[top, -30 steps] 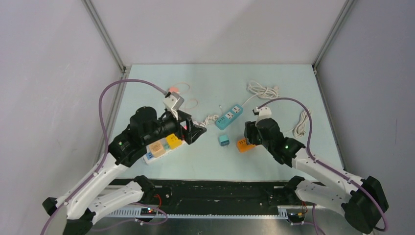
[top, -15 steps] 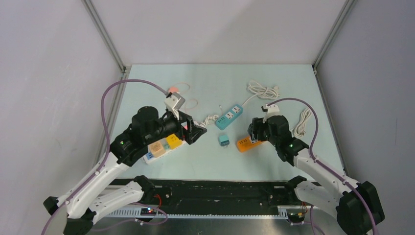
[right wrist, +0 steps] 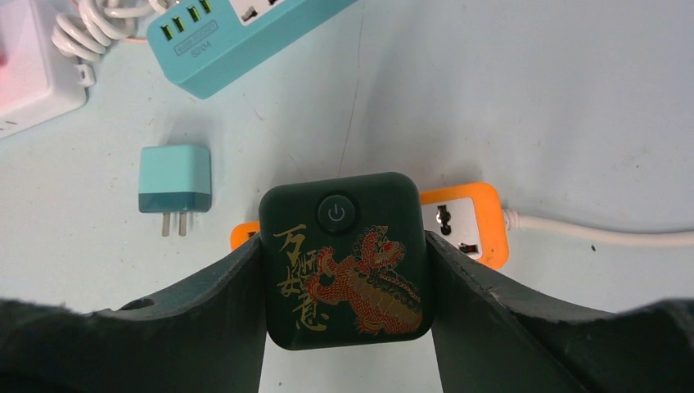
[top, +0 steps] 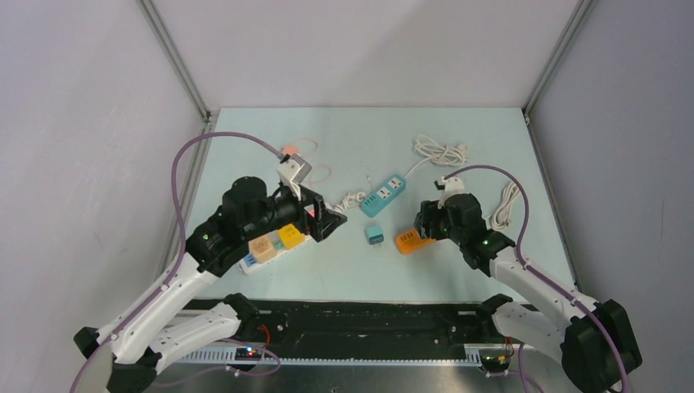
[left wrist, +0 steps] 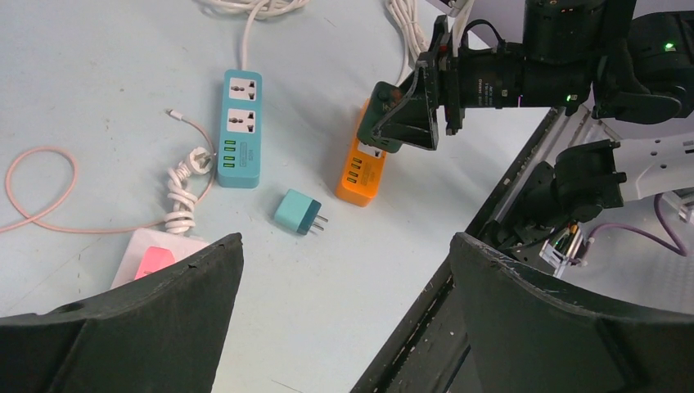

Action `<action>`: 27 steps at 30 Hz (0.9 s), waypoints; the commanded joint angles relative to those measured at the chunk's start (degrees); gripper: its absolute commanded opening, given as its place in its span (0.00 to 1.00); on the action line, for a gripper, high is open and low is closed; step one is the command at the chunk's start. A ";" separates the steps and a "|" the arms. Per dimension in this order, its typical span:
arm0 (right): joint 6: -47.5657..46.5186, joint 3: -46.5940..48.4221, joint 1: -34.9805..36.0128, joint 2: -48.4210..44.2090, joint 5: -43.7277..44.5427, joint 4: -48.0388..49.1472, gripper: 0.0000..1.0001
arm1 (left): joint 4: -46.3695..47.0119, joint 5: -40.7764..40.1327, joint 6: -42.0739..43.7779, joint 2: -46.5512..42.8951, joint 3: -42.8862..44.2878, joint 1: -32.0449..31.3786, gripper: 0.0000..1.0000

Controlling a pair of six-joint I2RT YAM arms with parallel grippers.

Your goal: Insert the plug

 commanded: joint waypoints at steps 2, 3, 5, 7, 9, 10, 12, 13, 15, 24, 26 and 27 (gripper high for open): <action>-0.42 0.54 0.03 0.63 2.17 0.87 0.00 | 1.64 0.83 -0.18 0.01 -0.03 0.42 1.00; -0.77 0.73 -0.06 0.93 2.32 0.61 0.00 | 1.64 0.79 -0.11 -0.02 -0.01 0.46 1.00; -1.14 1.23 -0.20 1.60 1.86 0.25 0.00 | 1.59 0.59 0.00 0.02 -0.10 0.45 1.00; -1.62 1.86 -0.15 2.41 0.54 -0.06 0.00 | 1.56 0.44 0.12 0.22 -0.05 0.50 1.00; -1.96 2.76 -0.41 3.41 -2.29 -0.35 0.00 | 1.56 0.31 0.17 0.25 -0.01 0.57 1.00; -2.00 3.24 -0.67 3.89 -3.55 -0.63 0.00 | 1.58 0.22 0.18 0.24 -0.06 0.53 1.00; -1.99 4.36 -0.85 5.35 -3.89 -1.50 0.00 | 1.62 0.22 0.14 0.17 -0.07 0.55 1.00; -2.07 4.54 -0.94 6.13 -3.88 -1.47 0.00 | 1.59 0.26 0.10 0.16 -0.09 0.51 1.00; -2.15 4.60 -1.03 6.84 -3.43 -1.25 0.00 | 1.60 0.25 0.09 0.04 -0.13 0.51 1.00; 0.57 4.56 0.31 9.55 0.14 5.61 0.00 | 1.59 -0.07 0.14 0.05 -0.36 0.64 1.00; 1.99 4.35 2.77 11.26 4.26 9.84 0.00 | 1.66 -0.12 0.17 0.14 -0.29 0.59 1.00; 2.35 4.26 4.87 12.79 7.50 12.74 0.00 | 1.76 -0.13 0.18 0.14 -0.28 0.63 1.00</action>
